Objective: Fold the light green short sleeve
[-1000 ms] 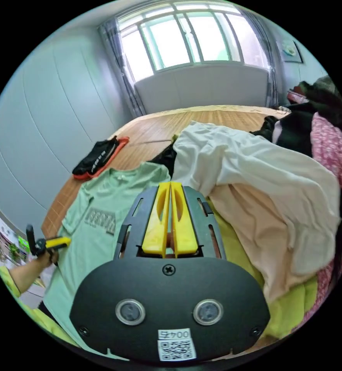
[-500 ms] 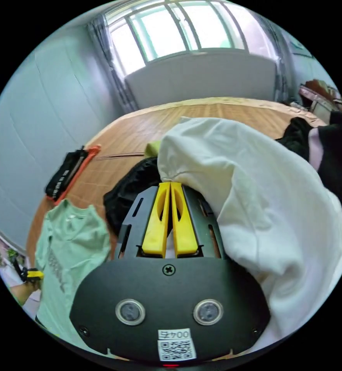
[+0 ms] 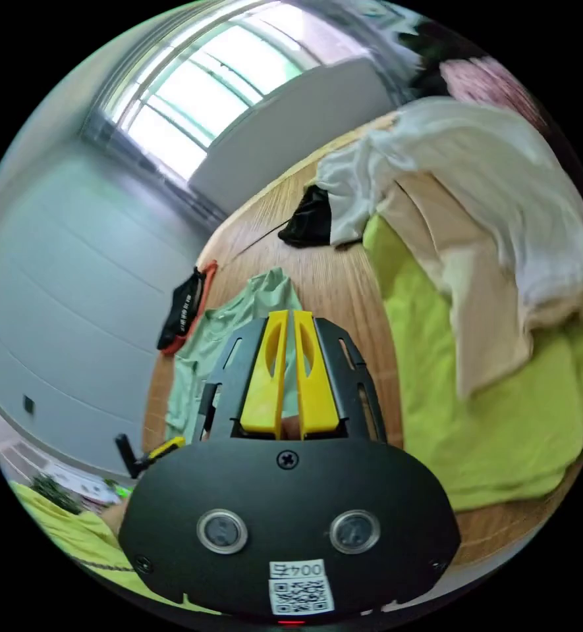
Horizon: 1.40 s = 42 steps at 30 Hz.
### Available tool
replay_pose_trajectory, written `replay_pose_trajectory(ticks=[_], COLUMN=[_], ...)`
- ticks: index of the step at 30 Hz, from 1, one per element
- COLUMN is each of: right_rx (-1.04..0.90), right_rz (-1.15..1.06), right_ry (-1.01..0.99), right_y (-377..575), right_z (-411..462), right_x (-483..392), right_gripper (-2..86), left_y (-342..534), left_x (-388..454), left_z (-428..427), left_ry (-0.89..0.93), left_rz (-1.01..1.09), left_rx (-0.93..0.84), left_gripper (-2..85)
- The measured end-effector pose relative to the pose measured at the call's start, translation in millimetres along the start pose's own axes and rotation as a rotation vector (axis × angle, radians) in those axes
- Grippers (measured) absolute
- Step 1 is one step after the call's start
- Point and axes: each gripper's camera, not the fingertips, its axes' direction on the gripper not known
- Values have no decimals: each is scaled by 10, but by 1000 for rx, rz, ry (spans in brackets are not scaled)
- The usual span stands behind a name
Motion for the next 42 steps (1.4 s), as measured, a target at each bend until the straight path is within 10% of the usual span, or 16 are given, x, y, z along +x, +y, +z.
replay_pose_trajectory(ticks=[6,16,35,42], right_rx=[95,209,201,207], right_rz=[136,47,-19,24], right_ry=[21,81,76,81], right_y=[728,1147,1410,1438], right_z=[-27,87,95,67], right_x=[17,-154,-416,-412], right_gripper=[80,65,53,50], left_y=[-1284,-3870,-4584,-4750], left_x=[651,1123,1332,1475], left_z=[-208,1780,2726,2413], left_ry=[124,342,28,257], left_rz=[52,-145,-63,68], left_rx=[120,-333,-664,-390], left_gripper=[24,82,36,10])
